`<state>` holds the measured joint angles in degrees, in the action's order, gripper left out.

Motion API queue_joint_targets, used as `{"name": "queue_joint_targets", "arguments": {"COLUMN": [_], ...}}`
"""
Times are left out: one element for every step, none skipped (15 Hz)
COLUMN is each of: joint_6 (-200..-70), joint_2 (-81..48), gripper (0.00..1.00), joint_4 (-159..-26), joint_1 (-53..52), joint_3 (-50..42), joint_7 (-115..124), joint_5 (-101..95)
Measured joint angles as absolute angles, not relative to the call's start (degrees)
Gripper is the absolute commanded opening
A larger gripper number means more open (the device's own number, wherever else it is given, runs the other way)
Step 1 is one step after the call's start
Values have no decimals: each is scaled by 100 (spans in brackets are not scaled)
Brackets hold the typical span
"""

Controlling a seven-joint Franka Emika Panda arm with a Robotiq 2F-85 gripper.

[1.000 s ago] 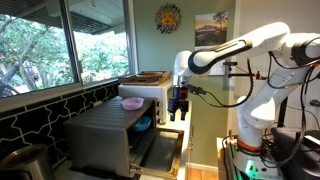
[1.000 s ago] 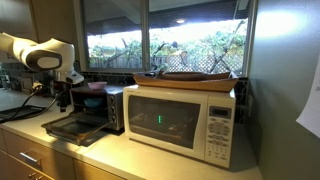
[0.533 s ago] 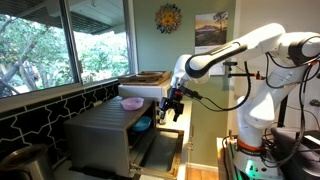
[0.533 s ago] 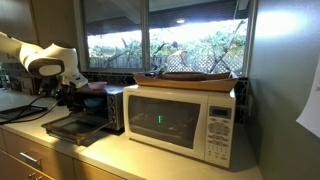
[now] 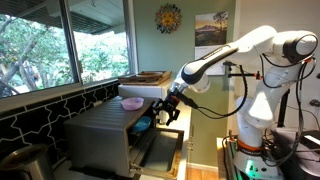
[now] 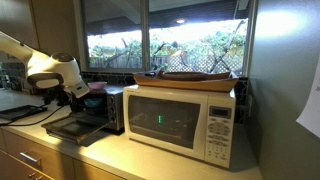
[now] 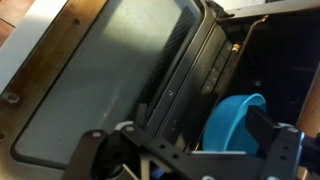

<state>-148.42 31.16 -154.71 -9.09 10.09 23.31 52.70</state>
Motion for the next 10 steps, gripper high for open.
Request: {"name": "queue_joint_targets", "arguments": {"joint_6": [-14960,-15070,-15165,-15253,-15346,-15452,-15559,-15641,-15680,-15737], "joint_2": [3071,3025,2976,2928,2885,2840,2801,2769,2742,2715], "gripper": [100,100,100,100,100,100,100,100,100,100], "joint_4": [-15488,-15496,-15499,-15499,-15500,-15499,-15500,-15499,-15497,-15496], "joint_1": [-972,-1025,-1073,-1107,-1138,-1164,-1182,-1200,-1222,-1237], "joint_3": [1008,1009,1009,1010,1008,1007,1006,1003,991,986], "joint_7": [2212,2098,1986,1875,1779,1686,1611,1531,1430,1343], "joint_5": [5513,5744,5965,6185,6379,6582,6765,6956,7175,7376]}}
